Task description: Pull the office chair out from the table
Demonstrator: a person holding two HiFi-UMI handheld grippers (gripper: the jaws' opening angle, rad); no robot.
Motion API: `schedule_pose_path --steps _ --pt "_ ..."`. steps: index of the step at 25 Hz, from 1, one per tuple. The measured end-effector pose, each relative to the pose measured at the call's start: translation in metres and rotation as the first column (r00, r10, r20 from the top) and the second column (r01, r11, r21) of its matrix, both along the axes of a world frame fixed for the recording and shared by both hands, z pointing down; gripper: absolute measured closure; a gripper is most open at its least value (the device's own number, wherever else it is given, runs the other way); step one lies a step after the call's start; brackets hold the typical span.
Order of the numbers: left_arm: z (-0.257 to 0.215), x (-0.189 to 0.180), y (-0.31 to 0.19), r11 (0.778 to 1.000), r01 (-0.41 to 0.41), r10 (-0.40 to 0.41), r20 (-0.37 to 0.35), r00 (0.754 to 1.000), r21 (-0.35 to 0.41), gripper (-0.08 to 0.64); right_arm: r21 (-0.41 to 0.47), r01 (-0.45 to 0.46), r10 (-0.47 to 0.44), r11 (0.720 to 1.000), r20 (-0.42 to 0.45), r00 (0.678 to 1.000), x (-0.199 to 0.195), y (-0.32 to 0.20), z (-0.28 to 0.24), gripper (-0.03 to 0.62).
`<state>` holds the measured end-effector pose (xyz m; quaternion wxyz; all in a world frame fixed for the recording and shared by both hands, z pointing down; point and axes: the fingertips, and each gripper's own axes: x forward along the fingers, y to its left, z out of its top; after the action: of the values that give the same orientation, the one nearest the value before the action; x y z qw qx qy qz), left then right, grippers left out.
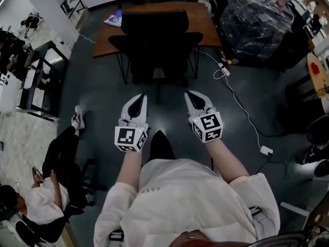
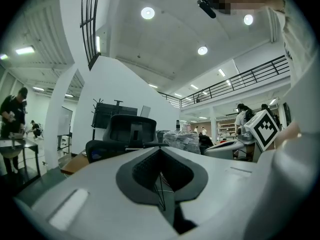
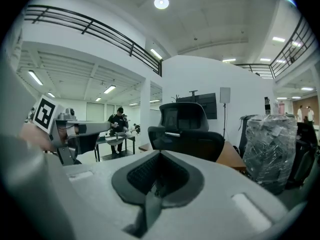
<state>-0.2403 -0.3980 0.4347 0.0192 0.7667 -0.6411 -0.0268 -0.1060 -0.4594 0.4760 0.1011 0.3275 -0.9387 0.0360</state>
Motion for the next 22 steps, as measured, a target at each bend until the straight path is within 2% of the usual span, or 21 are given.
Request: schedule_pose_path --steps 7,12,14,16,18,20,22 --pt "-0.025 -0.067 -0.123 0.995 -0.093 0.093 0.026 0.995 0.021 0.543 0.052 -0.076 0.075 0.996 0.007 0.997 -0.064 -0.113 -0.030 0.601" --pt "-0.050 -0.101 -0.186 0.990 -0.136 0.132 0.082 0.988 0.044 0.543 0.098 -0.026 0.029 0.995 -0.026 0.999 -0.106 -0.162 -0.051 0.601" --pt "-0.056 -0.106 -0.204 0.987 -0.153 0.148 0.089 0.985 0.050 0.543 0.122 -0.004 0.011 0.992 -0.056 0.998 -0.116 -0.175 -0.060 0.601" --pt "-0.064 -0.105 -0.219 0.981 -0.184 0.173 0.137 0.975 0.066 0.543 0.169 0.020 -0.006 0.985 -0.084 0.996 -0.120 -0.188 -0.072 0.601" --pt "-0.077 -0.102 -0.232 0.969 -0.231 0.202 0.254 0.946 0.089 0.543 0.245 0.041 -0.019 0.969 -0.091 0.996 -0.123 -0.199 -0.096 0.601" --pt "-0.092 -0.095 -0.243 0.950 -0.300 0.246 0.393 0.886 0.082 0.543 0.326 0.071 -0.038 0.943 -0.107 0.994 -0.126 -0.211 -0.121 0.601" --pt "-0.106 -0.090 -0.256 0.942 -0.333 0.263 0.508 0.820 0.049 0.541 0.378 0.119 -0.063 0.918 -0.159 0.985 -0.131 -0.227 -0.139 0.520"
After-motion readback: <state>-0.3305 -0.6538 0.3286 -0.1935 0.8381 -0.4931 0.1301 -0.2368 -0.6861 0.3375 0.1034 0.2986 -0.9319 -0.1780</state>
